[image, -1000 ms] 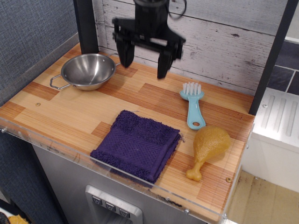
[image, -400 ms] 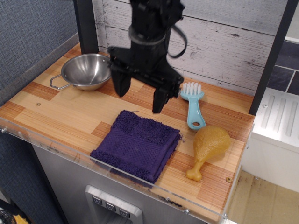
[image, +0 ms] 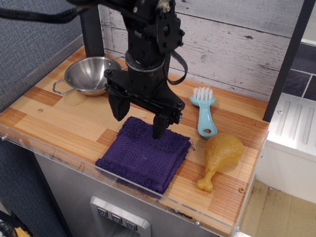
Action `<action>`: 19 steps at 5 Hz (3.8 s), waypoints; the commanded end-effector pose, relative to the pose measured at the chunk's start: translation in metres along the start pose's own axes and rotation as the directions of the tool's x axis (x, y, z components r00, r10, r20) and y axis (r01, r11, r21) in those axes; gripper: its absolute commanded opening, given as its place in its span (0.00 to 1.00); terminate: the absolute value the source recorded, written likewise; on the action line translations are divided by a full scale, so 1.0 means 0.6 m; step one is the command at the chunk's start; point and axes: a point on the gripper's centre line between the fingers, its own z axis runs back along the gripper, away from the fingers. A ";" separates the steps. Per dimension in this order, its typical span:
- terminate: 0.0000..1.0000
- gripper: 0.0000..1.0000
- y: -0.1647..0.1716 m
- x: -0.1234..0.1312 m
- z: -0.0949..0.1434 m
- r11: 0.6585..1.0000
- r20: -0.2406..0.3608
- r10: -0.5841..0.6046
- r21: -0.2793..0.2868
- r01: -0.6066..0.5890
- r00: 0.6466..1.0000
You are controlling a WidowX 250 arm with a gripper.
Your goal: Move the purple towel to the front left corner of the table
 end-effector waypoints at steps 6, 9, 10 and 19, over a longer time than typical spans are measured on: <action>0.00 1.00 0.124 -0.056 -0.142 0.995 -0.131 0.076 0.072 -0.067 0.988; 0.00 1.00 0.340 -0.122 -0.111 0.978 -0.153 0.205 -0.005 -0.208 0.967; 0.00 1.00 0.359 -0.092 -0.101 0.985 -0.104 0.163 -0.030 -0.167 0.981; 0.00 1.00 0.179 0.027 0.078 0.990 0.059 0.102 -0.102 -0.095 0.993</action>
